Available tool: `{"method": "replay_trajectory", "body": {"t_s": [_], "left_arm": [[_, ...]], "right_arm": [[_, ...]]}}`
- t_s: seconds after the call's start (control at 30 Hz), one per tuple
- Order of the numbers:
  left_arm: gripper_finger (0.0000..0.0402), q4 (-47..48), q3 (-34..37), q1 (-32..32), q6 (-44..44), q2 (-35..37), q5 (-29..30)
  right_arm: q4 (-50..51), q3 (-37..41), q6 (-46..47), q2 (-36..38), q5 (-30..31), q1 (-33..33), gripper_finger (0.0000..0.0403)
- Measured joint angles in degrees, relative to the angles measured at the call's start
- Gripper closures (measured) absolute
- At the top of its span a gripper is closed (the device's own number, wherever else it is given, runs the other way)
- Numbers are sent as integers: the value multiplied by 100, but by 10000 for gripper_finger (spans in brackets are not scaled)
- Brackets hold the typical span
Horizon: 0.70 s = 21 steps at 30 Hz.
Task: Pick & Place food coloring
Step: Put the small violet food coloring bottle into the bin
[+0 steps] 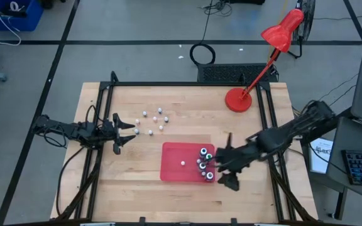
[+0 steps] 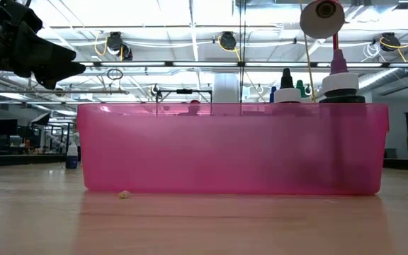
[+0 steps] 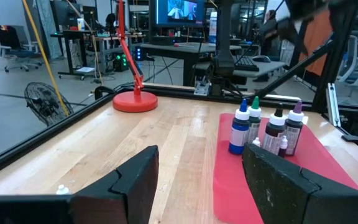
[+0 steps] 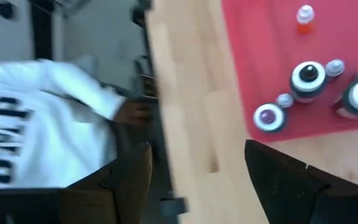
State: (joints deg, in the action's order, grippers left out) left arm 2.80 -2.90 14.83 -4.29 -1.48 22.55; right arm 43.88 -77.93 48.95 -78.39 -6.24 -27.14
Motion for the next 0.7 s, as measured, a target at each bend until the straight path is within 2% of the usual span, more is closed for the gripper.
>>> {"method": "replay_trajectory", "body": {"t_s": [0.1,0.4,0.6,0.7], "left_arm": [[169,-2,0,-2,0,-2,0],[169,-2,0,-2,0,0,0],[169,-2,0,-2,0,1,0],[169,-2,0,-2,0,0,0]], "right_arm": [[-65,0,184,433,5,-104,160],[271,23,-1524,1502,22,-150,156],[263,710,-3289,2276,99,-148,160],[8,1310,-4165,2777,710,-148,159]]}}
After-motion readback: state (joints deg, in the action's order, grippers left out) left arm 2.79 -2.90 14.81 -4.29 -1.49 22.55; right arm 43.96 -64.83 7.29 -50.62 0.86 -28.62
